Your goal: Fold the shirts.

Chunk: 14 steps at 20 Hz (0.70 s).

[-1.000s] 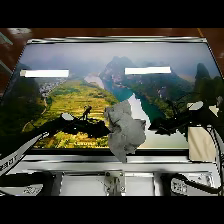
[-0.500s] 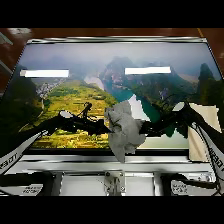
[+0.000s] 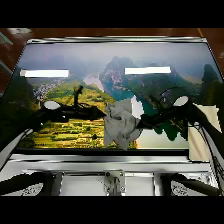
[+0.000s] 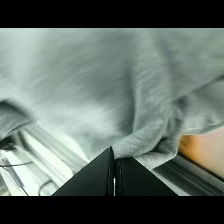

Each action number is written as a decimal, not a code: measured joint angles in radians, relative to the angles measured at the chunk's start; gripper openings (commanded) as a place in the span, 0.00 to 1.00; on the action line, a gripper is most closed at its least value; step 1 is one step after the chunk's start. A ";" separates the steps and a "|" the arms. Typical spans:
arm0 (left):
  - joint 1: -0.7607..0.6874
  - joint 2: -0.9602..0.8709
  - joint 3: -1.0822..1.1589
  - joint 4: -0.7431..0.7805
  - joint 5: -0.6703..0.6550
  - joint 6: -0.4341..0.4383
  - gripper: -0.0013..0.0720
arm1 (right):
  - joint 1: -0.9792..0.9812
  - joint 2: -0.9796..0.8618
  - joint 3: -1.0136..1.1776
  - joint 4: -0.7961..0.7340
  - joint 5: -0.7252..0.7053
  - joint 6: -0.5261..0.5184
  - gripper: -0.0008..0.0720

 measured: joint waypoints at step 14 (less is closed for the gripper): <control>0.394 0.618 0.556 0.196 0.025 0.010 0.07 | -0.038 0.530 0.661 0.174 -0.323 0.109 0.09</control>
